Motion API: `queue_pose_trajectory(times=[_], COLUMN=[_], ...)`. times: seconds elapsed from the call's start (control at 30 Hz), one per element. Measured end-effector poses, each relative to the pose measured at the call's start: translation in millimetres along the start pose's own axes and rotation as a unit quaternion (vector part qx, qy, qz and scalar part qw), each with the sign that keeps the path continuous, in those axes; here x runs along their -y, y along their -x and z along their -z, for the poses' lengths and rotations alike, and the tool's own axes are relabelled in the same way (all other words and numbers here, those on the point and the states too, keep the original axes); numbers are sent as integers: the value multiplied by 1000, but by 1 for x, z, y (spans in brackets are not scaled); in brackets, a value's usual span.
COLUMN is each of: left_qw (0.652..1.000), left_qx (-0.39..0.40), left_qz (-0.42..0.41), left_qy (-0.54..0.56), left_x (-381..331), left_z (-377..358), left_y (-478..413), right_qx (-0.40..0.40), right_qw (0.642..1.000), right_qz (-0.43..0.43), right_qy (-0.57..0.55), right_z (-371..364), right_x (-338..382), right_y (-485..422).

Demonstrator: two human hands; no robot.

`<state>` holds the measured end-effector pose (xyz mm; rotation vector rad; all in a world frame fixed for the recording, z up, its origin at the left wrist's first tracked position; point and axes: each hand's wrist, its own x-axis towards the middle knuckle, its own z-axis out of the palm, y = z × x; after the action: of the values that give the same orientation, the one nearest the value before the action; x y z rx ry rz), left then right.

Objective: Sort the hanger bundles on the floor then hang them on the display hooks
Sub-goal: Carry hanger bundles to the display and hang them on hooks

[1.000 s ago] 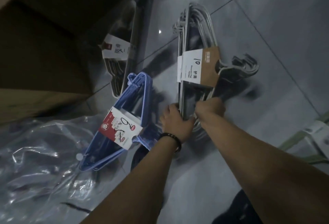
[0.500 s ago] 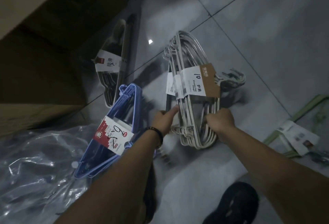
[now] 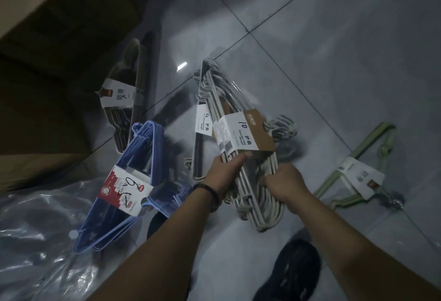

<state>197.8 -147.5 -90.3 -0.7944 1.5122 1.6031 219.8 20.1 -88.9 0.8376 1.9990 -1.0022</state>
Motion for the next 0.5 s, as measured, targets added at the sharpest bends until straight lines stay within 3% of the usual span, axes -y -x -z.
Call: queue_pose_trajectory(times=[0.2,0.33,0.43,0.5], left_qw=[997,995,994,992], left_qx=[-60,-28,28,56], left_qz=[-46,-95,-109,-110], left_qy=[-20,-21,-7,-6], left_x=[-9,-30,-58,-76], left_z=[-29,-41,-47,-56], left_y=[36,83,124,156], right_qx=[-2,49,133,141], right_qw=[997,981,888,835], right_qz=[-13,7,-25,-26], right_qy=[-75,-189,-439,-531], right_z=[17,43,81,114], right_x=[-10,-9,3,19], right_y=[44,94,125,144])
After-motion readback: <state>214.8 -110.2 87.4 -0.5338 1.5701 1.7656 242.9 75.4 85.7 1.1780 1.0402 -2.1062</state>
